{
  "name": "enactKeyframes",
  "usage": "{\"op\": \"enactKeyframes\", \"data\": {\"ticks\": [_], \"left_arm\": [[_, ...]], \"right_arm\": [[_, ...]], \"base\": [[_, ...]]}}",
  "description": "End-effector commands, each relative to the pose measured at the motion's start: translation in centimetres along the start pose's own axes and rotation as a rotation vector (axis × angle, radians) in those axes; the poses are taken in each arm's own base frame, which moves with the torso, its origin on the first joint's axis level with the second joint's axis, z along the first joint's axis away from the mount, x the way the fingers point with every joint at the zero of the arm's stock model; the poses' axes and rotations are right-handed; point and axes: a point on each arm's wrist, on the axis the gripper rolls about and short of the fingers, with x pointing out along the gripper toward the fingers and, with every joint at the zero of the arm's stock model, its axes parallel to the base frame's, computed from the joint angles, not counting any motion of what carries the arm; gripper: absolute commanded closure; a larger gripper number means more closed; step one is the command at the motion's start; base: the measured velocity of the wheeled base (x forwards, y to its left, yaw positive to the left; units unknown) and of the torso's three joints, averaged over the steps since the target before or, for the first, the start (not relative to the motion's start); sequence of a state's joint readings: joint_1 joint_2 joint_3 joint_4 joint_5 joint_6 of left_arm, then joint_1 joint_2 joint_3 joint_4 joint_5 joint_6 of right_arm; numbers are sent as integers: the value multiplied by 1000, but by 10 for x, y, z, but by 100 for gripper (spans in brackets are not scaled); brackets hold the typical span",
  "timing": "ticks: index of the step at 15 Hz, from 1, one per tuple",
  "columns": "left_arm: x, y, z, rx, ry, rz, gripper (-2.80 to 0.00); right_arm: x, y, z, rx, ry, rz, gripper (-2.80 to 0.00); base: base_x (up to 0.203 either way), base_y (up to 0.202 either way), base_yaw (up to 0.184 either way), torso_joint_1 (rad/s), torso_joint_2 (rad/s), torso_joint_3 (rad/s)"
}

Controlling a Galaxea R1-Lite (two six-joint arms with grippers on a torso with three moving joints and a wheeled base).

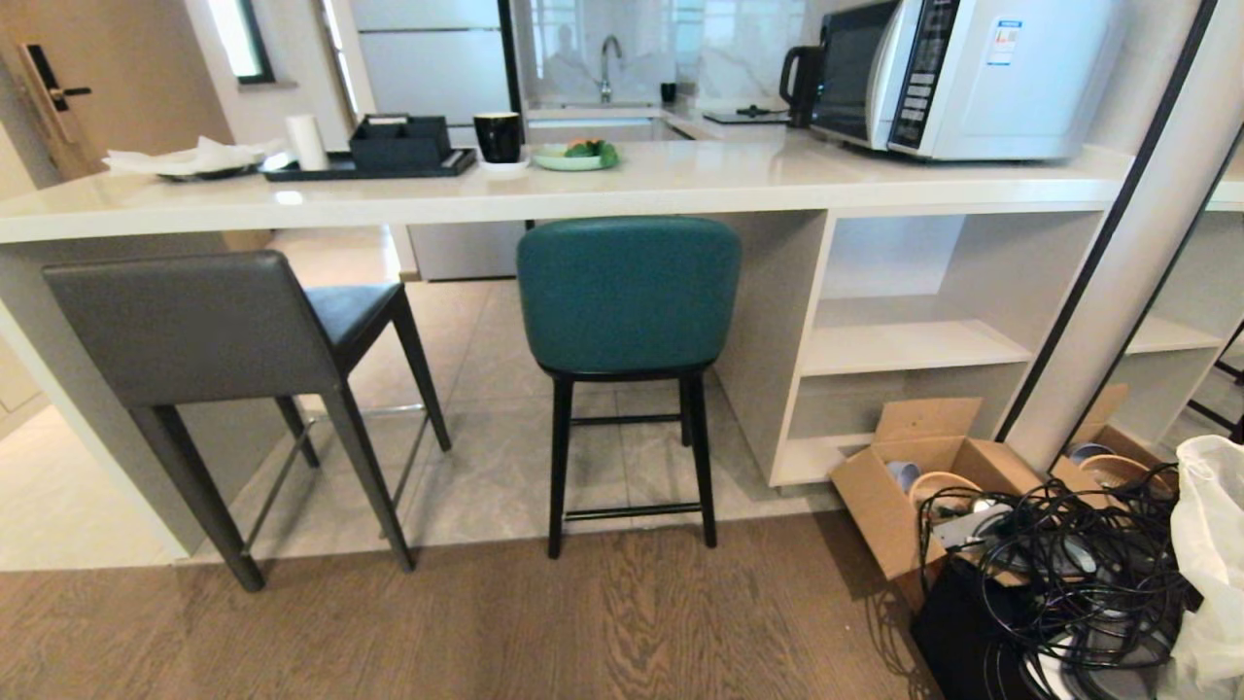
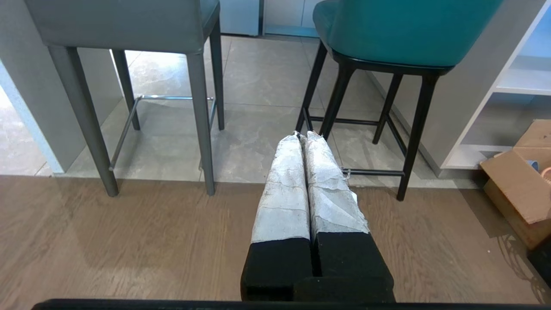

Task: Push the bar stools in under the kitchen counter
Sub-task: Pull the blue chair out from under the dining table

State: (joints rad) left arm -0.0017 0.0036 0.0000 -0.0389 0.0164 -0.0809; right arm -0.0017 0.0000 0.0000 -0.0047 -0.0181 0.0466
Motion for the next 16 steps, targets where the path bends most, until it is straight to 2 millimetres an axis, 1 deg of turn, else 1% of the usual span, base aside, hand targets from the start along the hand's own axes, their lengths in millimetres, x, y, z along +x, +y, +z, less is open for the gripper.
{"op": "enactKeyframes", "data": {"ticks": [1,8,16], "left_arm": [[0,0,0,-1,1,1,0],[0,0,0,-2,1,1,0],[0,0,0,-2,0,1,0]], "right_arm": [[0,0,0,-1,1,0,0],[0,0,0,-1,0,0,0],[0,0,0,-1,2,0,0]], "base": [[0,0,0,0,0,0],[10,0,0,-1,-1,0],[191,0,1,4,-1,2]]}}
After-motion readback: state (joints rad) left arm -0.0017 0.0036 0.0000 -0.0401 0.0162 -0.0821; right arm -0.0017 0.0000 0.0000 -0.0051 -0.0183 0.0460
